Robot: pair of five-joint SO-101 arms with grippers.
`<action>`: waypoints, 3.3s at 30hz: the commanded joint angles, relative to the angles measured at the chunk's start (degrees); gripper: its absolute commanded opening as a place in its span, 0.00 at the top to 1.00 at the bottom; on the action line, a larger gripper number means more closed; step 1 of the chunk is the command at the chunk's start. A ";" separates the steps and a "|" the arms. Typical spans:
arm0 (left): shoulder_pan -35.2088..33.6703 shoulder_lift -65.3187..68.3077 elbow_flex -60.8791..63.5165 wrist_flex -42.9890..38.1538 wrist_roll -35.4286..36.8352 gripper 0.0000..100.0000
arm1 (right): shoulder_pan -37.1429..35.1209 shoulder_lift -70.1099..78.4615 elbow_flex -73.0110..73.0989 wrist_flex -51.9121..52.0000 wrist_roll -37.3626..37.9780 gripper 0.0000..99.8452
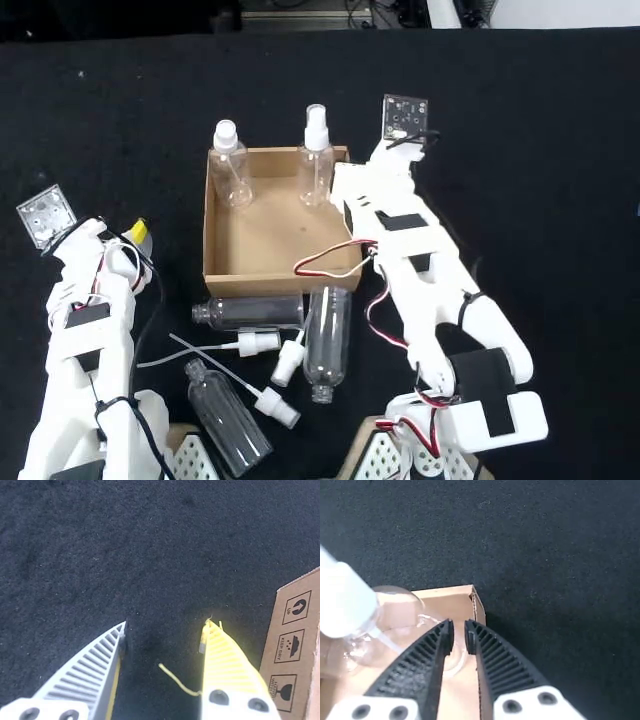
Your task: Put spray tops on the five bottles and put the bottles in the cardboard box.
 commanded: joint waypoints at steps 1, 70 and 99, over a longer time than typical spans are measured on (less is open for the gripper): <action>0.31 -0.97 -0.92 -1.05 -0.35 0.78 | -2.81 -0.92 -0.22 -1.05 -0.18 0.99; 0.22 -0.97 -0.92 -1.05 -0.35 0.78 | -6.68 -12.35 2.33 10.90 6.86 0.99; 0.13 -0.97 -0.84 -1.05 -0.35 0.78 | -5.36 -4.44 2.24 0.97 6.77 0.99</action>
